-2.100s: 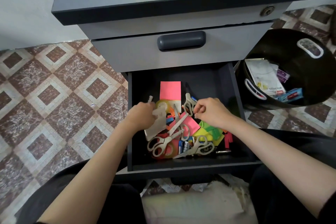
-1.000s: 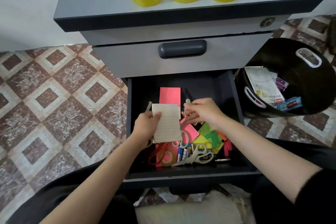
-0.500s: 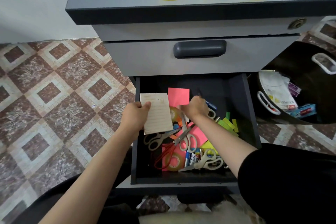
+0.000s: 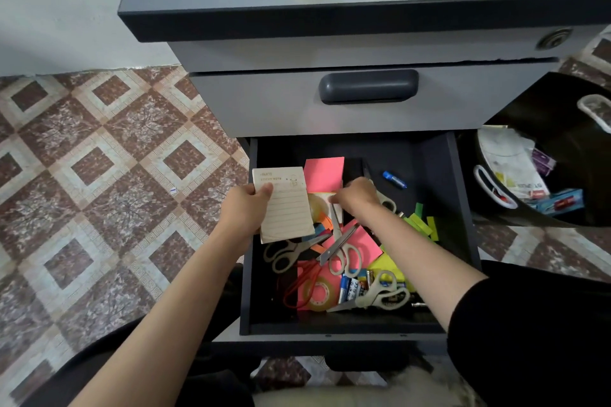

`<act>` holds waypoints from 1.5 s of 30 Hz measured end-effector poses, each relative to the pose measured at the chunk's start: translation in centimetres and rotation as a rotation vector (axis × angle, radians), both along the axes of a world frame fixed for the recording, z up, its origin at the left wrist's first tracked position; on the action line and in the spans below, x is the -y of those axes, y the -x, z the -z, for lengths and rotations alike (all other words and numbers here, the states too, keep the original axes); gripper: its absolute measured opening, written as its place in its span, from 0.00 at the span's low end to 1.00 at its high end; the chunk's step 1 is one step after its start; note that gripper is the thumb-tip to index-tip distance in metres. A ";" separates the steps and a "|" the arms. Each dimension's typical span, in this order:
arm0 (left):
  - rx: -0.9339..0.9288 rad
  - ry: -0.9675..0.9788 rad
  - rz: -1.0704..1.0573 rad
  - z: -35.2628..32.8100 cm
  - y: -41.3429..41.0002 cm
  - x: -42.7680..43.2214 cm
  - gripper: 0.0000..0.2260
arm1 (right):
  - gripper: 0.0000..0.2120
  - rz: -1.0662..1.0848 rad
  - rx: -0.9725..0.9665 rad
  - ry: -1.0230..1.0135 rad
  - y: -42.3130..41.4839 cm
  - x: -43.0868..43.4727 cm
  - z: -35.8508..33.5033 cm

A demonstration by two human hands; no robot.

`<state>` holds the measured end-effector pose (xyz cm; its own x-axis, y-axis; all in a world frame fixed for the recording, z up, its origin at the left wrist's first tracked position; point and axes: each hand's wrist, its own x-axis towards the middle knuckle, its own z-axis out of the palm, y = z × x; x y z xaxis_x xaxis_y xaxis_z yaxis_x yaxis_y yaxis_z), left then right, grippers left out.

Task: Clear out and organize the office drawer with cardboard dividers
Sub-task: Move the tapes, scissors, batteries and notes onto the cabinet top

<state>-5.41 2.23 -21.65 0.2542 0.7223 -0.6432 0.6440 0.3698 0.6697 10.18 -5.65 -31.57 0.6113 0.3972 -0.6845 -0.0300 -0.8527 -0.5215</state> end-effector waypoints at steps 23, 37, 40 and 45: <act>0.049 0.007 0.096 -0.4 -0.7 1.0 0.10 | 0.13 0.062 -0.132 -0.227 -3.4 5.9 -2.6; 0.156 0.154 0.220 0.2 -1.0 1.4 0.12 | 0.10 -0.206 -0.055 -0.023 -4.4 4.3 -2.8; 0.198 0.074 0.149 0.2 -1.2 1.6 0.07 | 0.11 -0.217 -0.063 -0.001 -4.1 4.7 -2.9; 0.403 0.171 -0.073 -0.7 -1.1 2.0 0.08 | 0.07 -0.185 -0.074 -0.011 -3.7 5.3 -3.5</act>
